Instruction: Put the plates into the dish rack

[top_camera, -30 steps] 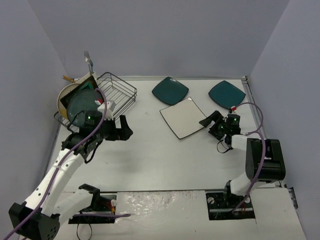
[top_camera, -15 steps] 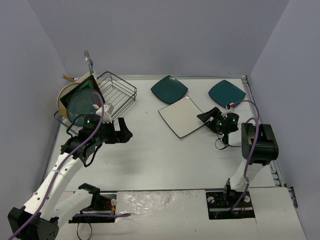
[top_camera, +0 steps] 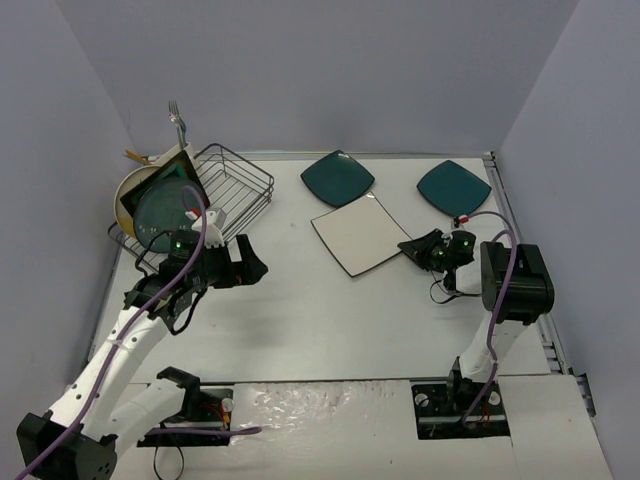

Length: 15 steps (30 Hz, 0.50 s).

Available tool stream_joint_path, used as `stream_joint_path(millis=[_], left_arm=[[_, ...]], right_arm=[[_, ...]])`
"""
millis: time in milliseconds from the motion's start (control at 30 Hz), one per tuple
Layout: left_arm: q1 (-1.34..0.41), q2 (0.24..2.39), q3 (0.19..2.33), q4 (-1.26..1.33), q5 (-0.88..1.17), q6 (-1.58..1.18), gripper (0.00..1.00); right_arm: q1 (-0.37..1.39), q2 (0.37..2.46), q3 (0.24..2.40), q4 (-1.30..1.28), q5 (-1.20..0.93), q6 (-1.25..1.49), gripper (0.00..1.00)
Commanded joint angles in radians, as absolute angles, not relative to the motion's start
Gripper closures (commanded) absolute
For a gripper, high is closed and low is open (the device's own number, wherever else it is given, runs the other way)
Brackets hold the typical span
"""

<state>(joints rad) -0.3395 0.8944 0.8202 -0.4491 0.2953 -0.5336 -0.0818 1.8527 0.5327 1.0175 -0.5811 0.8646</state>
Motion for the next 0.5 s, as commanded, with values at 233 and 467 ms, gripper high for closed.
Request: stream_joint_path(millis=[233,467], left_arm=[[-0.367,0.906,0.729,-0.168,0.363,-0.795,0.03],[-0.454,1.046,0.707,-0.017,0.352,-1.024,0.03]], right_arm=[[-0.073,1.573,0.429,0.871,-0.66,0.934,1.0],[-0.071,1.343,0.407,0.78,-0.632,1.059,1.0]])
